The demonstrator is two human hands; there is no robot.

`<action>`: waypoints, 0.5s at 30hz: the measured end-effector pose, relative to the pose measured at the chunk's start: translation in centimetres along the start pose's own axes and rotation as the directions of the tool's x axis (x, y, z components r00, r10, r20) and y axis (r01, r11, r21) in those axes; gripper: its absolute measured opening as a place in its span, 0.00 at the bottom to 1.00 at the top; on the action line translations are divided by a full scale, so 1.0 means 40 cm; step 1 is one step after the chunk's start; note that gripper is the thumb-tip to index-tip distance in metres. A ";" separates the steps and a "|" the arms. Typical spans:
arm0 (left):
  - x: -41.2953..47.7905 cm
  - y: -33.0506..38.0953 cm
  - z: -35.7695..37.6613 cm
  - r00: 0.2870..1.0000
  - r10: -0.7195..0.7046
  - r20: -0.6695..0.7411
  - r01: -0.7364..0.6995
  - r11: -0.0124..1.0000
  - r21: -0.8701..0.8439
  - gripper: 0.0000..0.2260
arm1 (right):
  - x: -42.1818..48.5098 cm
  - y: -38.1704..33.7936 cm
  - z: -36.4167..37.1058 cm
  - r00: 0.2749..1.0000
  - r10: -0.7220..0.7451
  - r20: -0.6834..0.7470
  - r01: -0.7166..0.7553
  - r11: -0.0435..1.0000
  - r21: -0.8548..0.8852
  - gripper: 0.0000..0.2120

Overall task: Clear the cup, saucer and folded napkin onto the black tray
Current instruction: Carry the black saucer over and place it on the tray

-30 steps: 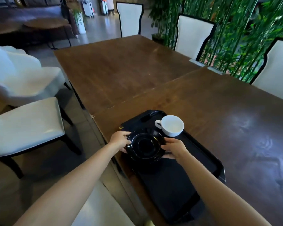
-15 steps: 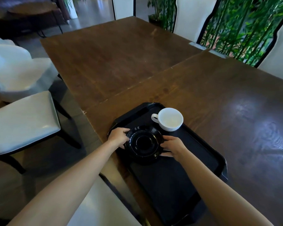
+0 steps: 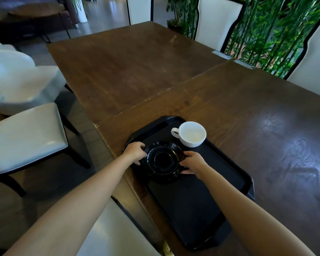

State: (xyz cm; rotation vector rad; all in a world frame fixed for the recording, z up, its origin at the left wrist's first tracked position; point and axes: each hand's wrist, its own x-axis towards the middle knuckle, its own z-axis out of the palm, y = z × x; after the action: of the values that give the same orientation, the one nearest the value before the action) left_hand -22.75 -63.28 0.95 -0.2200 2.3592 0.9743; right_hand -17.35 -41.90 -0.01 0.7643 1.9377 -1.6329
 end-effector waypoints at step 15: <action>-0.176 0.099 -0.036 0.992 0.070 0.104 -0.106 0.911 0.399 0.21 | -0.162 -0.028 -0.050 0.988 -0.154 -0.030 0.109 0.811 -0.575 0.30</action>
State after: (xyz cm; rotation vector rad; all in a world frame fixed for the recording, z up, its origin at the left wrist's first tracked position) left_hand -19.00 -61.86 8.13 0.0902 2.4417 0.5008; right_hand -13.46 -40.75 5.54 0.4529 2.4051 -0.9881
